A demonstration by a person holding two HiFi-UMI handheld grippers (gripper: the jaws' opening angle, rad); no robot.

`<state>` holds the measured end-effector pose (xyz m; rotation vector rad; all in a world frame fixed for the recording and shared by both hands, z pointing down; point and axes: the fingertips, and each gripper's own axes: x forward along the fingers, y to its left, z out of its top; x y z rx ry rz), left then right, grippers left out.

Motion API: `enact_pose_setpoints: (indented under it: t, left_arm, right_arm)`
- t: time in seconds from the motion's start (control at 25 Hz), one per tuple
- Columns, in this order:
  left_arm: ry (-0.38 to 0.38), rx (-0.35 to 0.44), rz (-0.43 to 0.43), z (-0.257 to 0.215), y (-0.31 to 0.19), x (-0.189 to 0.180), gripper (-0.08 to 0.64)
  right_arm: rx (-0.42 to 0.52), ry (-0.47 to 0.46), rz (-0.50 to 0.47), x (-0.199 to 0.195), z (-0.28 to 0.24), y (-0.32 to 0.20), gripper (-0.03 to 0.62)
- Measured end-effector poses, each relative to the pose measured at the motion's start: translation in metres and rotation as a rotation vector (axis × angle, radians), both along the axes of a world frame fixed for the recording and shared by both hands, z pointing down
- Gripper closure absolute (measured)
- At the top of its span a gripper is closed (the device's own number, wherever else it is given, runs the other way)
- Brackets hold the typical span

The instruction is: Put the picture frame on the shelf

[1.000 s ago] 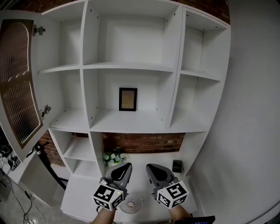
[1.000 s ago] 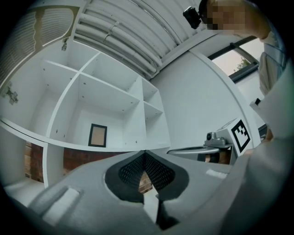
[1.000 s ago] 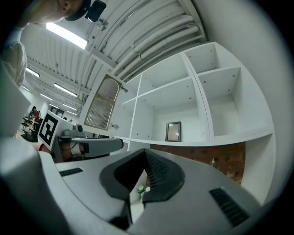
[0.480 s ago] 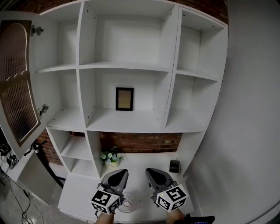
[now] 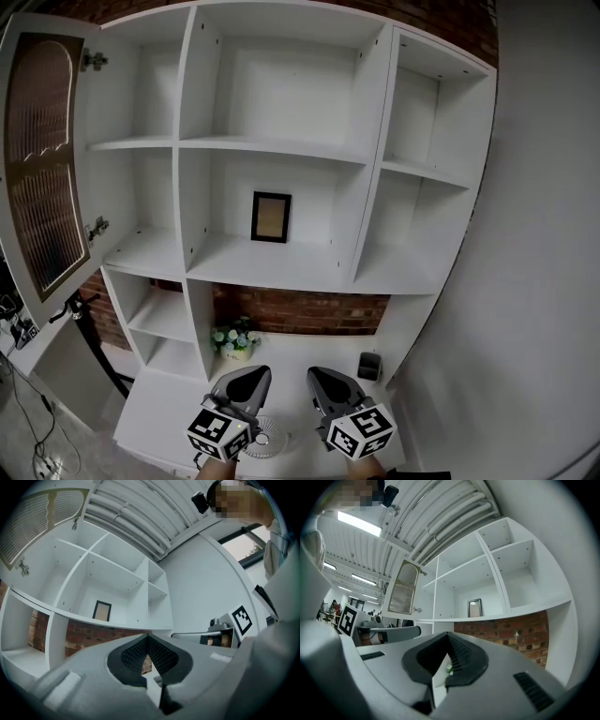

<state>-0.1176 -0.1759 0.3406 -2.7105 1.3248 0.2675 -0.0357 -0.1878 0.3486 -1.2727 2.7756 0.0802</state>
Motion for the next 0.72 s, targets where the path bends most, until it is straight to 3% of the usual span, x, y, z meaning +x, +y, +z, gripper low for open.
enact_pose_setpoints:
  t: [0.72]
  left_arm:
    - [0.01,-0.009,-0.002,-0.0028,-0.0006,0.0021,0.551]
  right_arm:
    - [-0.003,-0.021,-0.016,-0.0027,-0.0033,-0.002,0.578]
